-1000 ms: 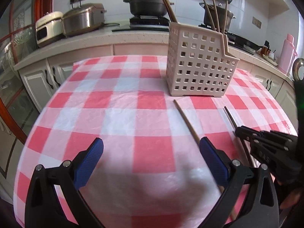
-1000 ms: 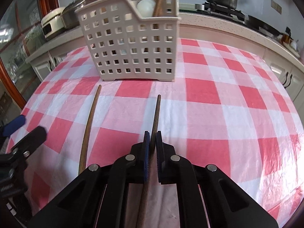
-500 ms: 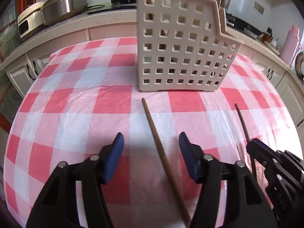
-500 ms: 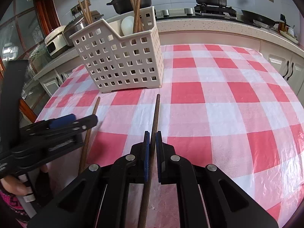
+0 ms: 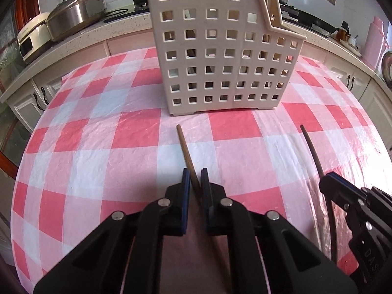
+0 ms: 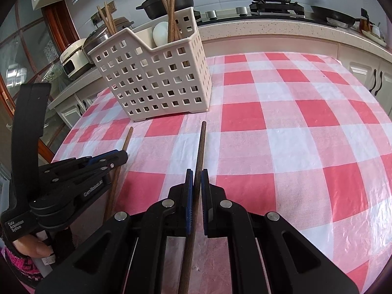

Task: Organize utensils
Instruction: 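Grasp a brown chopstick with the right tool while the left tool grasps the other, then lift both chopsticks upright and lower them into the basket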

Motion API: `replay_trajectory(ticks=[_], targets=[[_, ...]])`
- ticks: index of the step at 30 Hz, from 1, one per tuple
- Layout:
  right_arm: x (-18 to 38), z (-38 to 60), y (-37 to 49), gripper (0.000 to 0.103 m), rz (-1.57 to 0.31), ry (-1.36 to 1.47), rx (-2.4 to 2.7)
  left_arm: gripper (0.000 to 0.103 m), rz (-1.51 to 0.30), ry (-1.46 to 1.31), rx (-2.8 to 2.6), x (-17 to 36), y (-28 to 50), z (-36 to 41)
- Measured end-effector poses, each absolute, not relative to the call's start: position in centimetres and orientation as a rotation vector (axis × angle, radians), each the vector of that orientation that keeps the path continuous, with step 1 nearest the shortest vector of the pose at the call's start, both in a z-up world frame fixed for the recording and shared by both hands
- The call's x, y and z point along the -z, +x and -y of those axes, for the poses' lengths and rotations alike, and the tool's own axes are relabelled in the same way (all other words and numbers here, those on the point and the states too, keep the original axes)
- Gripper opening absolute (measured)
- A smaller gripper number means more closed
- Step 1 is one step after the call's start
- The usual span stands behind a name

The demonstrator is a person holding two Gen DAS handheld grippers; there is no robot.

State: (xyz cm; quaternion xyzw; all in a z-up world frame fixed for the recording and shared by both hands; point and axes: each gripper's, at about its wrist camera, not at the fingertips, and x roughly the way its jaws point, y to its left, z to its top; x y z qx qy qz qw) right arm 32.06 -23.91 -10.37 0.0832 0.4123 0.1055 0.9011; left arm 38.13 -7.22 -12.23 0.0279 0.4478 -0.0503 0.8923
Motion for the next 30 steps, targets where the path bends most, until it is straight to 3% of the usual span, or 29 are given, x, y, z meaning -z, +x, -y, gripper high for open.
replay_trajectory(ticks=[15, 30], targets=[[9.4, 23.8, 31.5, 0.006, -0.824, 0.15, -0.175, 0.006, -0.844, -0.006, 0.143, 9.5, 35.1, 5.1], [3.1, 22.3, 28.0, 0.006, -0.651, 0.106, -0.21, 0.006, -0.641, -0.036, 0.174, 3.3, 29.6, 3.5]])
